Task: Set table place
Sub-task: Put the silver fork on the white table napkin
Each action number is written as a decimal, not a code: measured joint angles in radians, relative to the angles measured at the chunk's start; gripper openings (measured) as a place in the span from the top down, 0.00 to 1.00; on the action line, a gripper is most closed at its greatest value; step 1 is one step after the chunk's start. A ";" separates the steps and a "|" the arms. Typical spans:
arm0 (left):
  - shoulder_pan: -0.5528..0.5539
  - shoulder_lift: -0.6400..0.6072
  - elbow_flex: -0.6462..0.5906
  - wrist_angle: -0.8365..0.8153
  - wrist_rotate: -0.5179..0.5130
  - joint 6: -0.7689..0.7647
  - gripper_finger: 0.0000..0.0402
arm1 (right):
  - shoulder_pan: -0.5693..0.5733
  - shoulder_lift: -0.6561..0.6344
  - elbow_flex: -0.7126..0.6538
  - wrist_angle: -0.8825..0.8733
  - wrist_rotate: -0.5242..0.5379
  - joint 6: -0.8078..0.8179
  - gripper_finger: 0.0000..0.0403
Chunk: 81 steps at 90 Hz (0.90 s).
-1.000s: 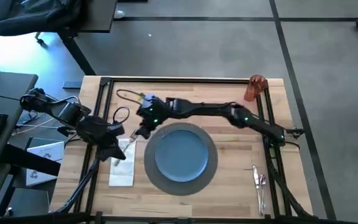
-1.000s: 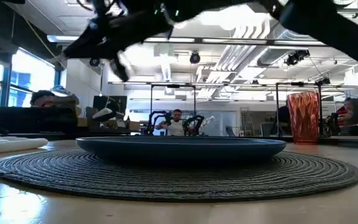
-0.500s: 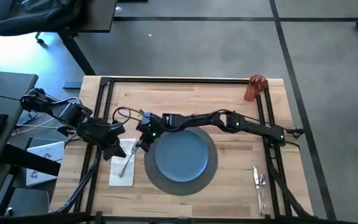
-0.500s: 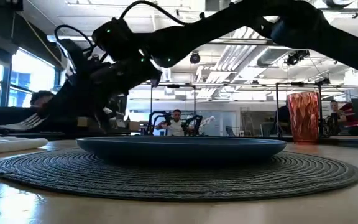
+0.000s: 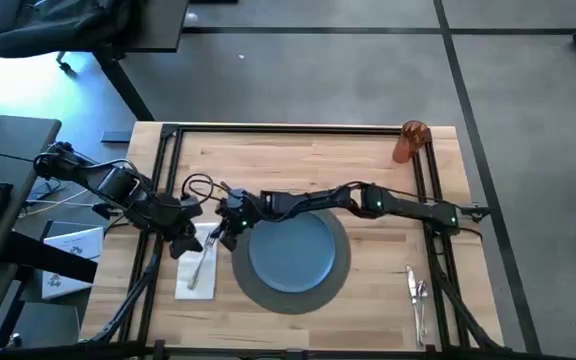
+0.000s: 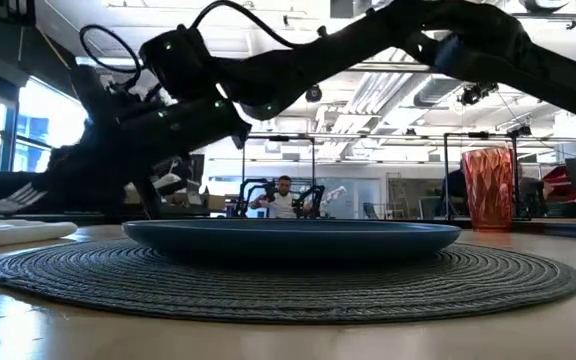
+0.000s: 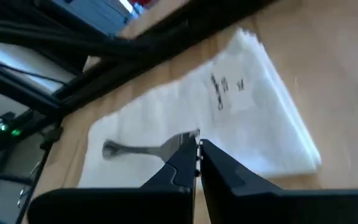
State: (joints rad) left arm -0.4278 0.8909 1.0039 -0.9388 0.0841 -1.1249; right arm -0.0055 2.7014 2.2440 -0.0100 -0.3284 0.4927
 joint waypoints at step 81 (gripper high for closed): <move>-0.001 0.000 0.000 -0.031 -0.110 -0.109 1.00 | -0.058 -0.209 0.000 -0.442 0.179 -0.070 0.51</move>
State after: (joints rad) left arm -0.4286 0.8909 1.0039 -0.9699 -0.0255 -1.2338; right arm -0.0635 2.4925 2.2444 -0.4516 -0.1494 0.4229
